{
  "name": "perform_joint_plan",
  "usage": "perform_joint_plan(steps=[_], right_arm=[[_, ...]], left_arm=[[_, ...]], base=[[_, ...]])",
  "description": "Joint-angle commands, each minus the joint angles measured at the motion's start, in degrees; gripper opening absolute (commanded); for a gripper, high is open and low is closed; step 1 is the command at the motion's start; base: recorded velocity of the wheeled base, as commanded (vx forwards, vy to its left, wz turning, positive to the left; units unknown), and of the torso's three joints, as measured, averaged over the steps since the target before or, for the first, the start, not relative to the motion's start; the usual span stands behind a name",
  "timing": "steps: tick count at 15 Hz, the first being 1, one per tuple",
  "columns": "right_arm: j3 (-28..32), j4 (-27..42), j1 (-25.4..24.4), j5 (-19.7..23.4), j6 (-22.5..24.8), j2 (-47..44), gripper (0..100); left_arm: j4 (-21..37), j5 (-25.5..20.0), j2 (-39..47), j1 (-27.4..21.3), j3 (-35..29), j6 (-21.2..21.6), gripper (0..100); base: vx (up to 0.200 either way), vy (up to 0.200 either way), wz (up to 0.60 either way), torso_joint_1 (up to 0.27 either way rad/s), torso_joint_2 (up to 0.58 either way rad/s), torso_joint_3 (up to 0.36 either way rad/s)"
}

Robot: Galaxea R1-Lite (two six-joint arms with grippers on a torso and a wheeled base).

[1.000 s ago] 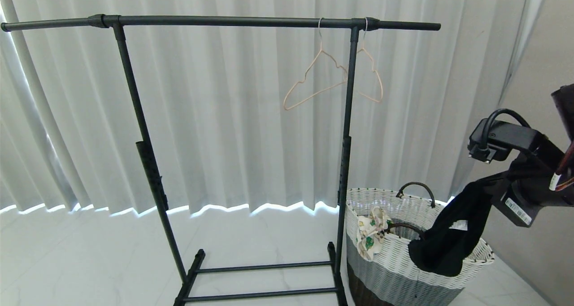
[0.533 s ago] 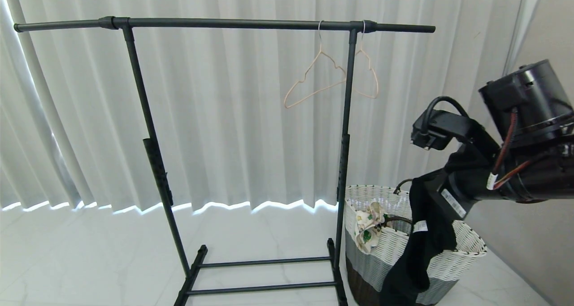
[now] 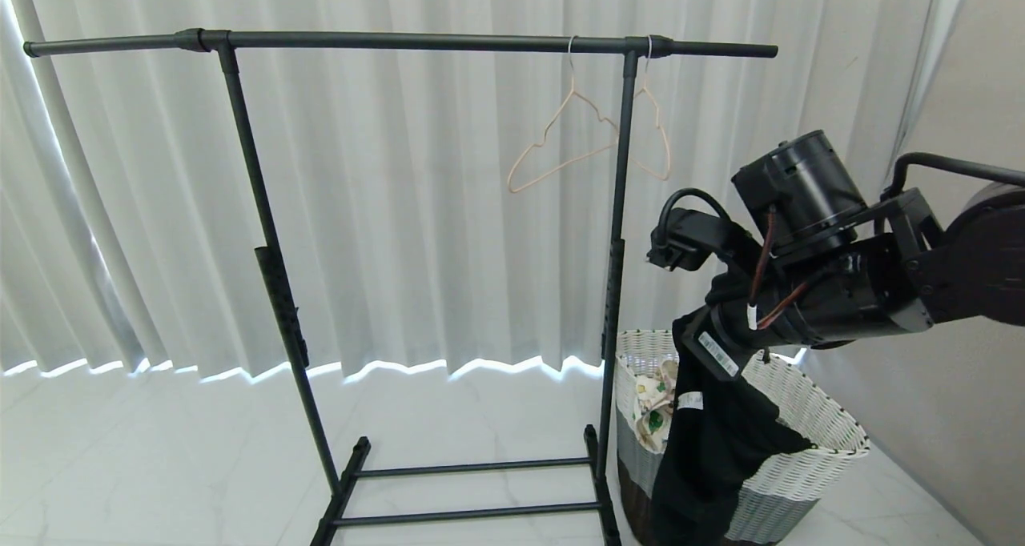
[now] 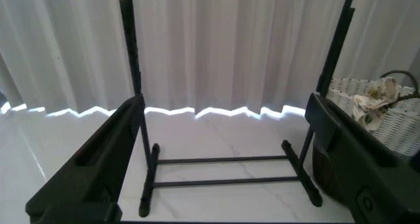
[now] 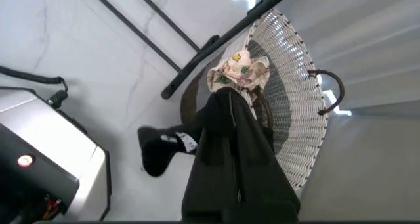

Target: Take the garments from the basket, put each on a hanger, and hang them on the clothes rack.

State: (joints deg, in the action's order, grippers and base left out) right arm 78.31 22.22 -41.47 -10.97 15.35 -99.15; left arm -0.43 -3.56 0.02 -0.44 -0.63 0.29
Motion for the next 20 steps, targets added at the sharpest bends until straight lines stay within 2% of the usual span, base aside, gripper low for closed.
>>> perform_joint_plan(steps=[1,2,3,4,6,8,10,12,13,15,20], right_arm=[[1.1,0.0,0.0,0.0,-0.6,-1.4,0],[1.6,0.0,0.0,0.0,-1.5,-1.8,0],[1.7,0.0,0.0,0.0,-2.1,-1.8,0],[1.7,0.0,0.0,-0.1,-2.5,-1.8,0],[1.9,0.0,0.0,-0.1,-3.0,-1.8,0],[3.7,-0.4,0.0,-0.3,-4.8,-2.6,0],[5.2,-0.4,0.0,-1.2,-5.8,-2.8,0],[6.6,-0.5,0.0,-1.8,-5.8,-2.6,0],[7.2,-0.5,-0.1,-1.9,-5.8,-2.6,0],[9.8,-0.5,-1.5,-1.7,-5.8,-2.8,0],[10.6,-1.2,-4.2,0.1,-5.8,-2.7,0]], left_arm=[[-0.5,-6.0,4.9,-1.5,-10.2,-4.5,100],[-0.8,-8.2,13.2,-3.3,-18.2,-6.9,100],[-0.9,-8.6,19.1,-4.5,-21.6,-6.7,100],[-1.0,-10.2,22.7,-6.3,-22.7,-5.8,100],[-2.1,-16.8,26.0,-14.2,-22.7,-5.1,100],[-2.2,-18.8,31.2,-20.7,-22.0,-5.1,100],[-3.6,-18.8,40.9,-22.5,-25.1,-5.2,100],[-4.9,-18.8,54.0,-23.4,-32.7,-5.3,100],[-5.4,-18.8,56.8,-24.0,-34.9,-5.4,100],[-6.0,-18.4,69.6,-27.2,-42.9,-5.4,100],[-6.3,-13.8,85.7,-36.7,-47.4,-5.4,100]], base=[[0.000,0.000,0.00,0.000,0.00,0.000],[0.000,0.000,0.00,0.000,0.00,0.000],[0.000,0.000,0.00,0.000,0.00,0.000],[0.000,0.000,0.00,0.000,0.00,0.000],[0.000,0.000,0.00,0.000,0.00,0.000],[0.000,0.000,0.00,0.000,0.00,0.000],[0.000,0.000,0.00,0.000,0.00,0.000],[0.000,0.000,0.00,0.000,0.00,0.000],[0.000,0.000,0.00,0.000,0.00,0.000],[0.000,0.000,0.00,0.000,0.00,0.000],[0.000,0.000,0.00,0.000,0.00,0.000]])
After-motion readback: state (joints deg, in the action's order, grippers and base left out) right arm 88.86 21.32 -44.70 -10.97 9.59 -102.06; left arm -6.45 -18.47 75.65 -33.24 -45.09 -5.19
